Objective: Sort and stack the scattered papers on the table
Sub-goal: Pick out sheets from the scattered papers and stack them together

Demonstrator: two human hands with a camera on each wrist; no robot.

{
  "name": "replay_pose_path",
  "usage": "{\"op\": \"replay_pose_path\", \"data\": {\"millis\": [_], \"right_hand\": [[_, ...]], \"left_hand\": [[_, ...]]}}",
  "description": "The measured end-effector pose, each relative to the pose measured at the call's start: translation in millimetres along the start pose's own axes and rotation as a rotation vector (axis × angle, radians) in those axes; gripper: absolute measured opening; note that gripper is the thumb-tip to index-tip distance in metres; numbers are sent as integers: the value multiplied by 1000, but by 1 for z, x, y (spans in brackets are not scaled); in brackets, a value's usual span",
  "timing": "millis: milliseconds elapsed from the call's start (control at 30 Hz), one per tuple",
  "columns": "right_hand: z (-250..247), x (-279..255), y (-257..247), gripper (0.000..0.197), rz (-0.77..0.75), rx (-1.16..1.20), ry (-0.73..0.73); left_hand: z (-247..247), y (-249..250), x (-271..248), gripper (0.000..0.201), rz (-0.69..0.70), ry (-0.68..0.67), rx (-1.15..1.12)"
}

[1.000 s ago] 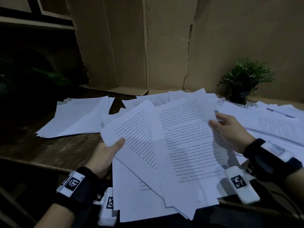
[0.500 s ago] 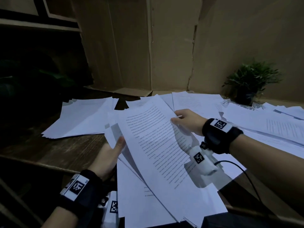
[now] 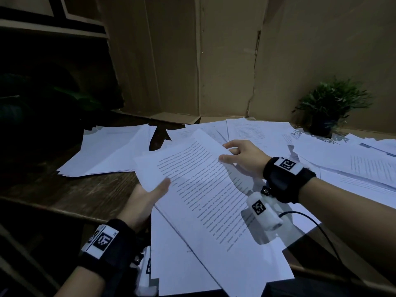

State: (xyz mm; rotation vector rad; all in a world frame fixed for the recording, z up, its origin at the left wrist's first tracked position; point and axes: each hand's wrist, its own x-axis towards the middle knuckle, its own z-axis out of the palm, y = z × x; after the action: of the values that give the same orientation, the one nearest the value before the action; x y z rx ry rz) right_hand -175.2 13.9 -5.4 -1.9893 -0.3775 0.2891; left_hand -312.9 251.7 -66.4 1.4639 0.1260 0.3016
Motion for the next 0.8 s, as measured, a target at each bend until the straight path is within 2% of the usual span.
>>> {"op": "replay_pose_path", "data": {"millis": [67,133,167,200,300,400,467,600,667,733,800], "right_hand": [[-8,-5,-1,29,52,13,-206],[-15,-10,4,30,83,-50,-418],[-17,-11,7,32,68,-97,-443],[-18,-11,11,32,52,-112,-396],[-27,-9,17,25,16,44,-53],[-46,-11,17,31,32,280,210],[-56,-14,19,33,68,360,295],[-44,-16,26,22,161,322,273],[-27,-15,30,22,162,265,236],[-11,-16,31,20,152,214,182],[0,-18,29,17,139,194,106]], "left_hand": [[-2,-4,2,34,-21,13,-96],[-5,-9,4,29,-29,29,-120],[-4,-8,4,27,-22,15,-116],[-3,-7,3,24,-16,3,-110],[1,-1,1,24,-16,-23,-77],[-4,-3,6,54,-4,-16,49],[-5,-5,7,79,-3,-34,62],[-3,-4,9,100,23,-55,78],[-4,-5,10,95,37,-74,89],[-5,-6,9,85,-18,-70,52],[-7,-7,9,86,-32,-40,135]]}}
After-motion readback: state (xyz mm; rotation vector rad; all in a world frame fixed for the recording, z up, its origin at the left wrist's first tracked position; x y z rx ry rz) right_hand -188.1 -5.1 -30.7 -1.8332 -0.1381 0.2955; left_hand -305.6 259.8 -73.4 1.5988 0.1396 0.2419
